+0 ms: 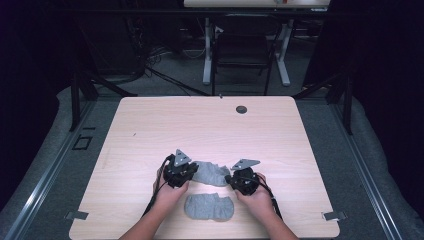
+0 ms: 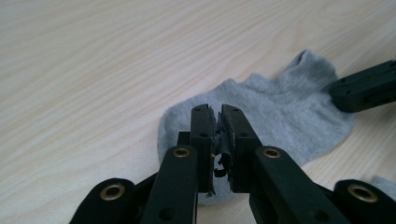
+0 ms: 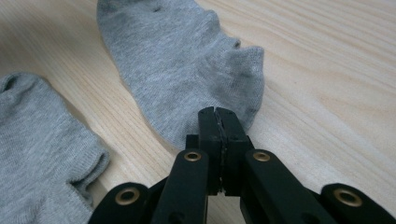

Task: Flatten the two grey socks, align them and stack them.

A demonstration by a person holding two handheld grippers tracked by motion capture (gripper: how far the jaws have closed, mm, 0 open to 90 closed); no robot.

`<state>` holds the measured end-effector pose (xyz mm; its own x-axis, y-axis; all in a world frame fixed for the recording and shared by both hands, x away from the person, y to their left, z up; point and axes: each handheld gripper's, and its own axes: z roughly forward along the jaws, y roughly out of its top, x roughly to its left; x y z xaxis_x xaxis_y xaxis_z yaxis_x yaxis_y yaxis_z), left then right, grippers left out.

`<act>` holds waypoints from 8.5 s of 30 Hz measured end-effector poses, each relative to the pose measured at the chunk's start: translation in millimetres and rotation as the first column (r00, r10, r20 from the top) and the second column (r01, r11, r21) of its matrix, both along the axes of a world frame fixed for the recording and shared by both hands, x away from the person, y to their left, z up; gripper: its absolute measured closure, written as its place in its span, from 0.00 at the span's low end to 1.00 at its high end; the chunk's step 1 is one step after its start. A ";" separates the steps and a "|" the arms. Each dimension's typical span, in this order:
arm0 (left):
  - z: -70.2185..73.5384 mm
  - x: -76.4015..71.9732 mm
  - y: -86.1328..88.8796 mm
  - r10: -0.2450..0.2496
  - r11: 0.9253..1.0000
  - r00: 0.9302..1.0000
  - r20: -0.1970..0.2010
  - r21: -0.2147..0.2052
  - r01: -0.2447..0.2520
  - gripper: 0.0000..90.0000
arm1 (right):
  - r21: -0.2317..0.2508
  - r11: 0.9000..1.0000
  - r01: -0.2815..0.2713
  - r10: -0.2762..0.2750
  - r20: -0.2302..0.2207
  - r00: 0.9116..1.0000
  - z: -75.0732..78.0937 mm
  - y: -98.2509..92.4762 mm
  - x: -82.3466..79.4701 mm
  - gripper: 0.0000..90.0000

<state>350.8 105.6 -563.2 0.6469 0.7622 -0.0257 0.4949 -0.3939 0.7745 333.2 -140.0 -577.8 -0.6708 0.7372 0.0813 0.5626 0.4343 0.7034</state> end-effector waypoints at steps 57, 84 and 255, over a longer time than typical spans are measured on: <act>4.4 -10.3 29.2 0.077 0.996 0.997 -0.009 -0.042 -0.077 0.78 | -0.006 1.000 0.030 -0.030 0.022 0.999 17.2 -6.3 4.1 0.88; -12.1 -3.5 25.6 0.057 0.998 0.996 -0.064 0.019 -0.056 0.95 | 0.011 0.999 0.035 -0.035 -0.019 0.999 9.6 -3.0 18.6 0.97; -1.8 -59.0 38.0 -0.042 0.997 0.998 -0.044 -0.071 0.038 0.91 | 0.005 0.998 -0.068 0.068 0.021 0.997 12.3 0.4 -31.6 0.92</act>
<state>291.7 143.6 -565.0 0.6738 0.7310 -0.1083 0.5150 -0.3594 0.7782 301.6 -139.6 -565.5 -0.7208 0.6895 0.0704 0.5169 0.4671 0.7174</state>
